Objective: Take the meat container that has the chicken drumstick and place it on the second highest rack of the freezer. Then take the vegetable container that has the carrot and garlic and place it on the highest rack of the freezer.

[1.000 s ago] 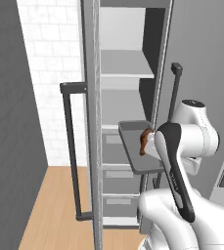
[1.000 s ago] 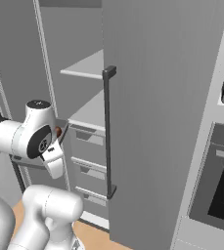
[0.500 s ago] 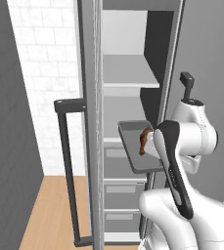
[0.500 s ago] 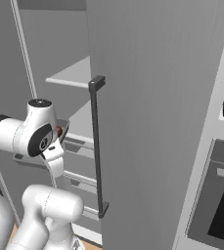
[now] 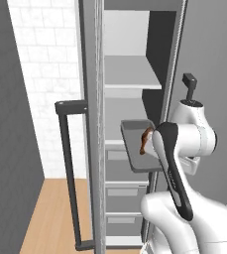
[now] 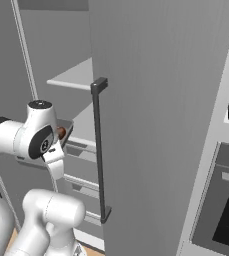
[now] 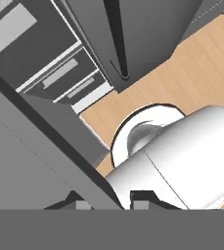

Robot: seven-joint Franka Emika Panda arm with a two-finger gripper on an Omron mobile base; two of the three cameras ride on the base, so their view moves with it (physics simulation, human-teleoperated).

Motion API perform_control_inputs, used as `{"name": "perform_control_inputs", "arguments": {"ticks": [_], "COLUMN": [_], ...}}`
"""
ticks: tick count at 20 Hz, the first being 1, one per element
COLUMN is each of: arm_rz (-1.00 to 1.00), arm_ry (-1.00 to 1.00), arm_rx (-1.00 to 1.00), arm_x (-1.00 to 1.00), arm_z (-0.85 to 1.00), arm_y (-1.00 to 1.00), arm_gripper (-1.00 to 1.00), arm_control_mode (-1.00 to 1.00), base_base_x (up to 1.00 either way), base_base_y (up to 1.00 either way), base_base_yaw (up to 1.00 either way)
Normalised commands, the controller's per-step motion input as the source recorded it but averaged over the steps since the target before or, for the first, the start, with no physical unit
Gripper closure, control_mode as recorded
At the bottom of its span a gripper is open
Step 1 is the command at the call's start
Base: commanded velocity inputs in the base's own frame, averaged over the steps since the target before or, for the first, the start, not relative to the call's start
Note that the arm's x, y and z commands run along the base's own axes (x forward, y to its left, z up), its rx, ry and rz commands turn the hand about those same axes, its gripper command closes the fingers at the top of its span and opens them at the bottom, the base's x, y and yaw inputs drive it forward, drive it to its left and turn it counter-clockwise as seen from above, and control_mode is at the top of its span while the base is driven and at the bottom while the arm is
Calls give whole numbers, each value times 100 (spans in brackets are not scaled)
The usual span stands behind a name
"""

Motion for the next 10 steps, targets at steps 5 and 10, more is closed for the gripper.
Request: {"name": "perform_control_inputs", "arguments": {"ticks": [5, 10], "arm_rz": [-24, 0], "arm_ry": [0, -1], "arm_rx": [0, -4], "arm_x": [69, 70], "arm_z": [0, -3], "arm_y": [0, 0], "arm_gripper": [100, 100], "arm_control_mode": [-100, -100], "base_base_x": [0, 0], "base_base_y": [0, 0], "base_base_yaw": [0, 0]}}
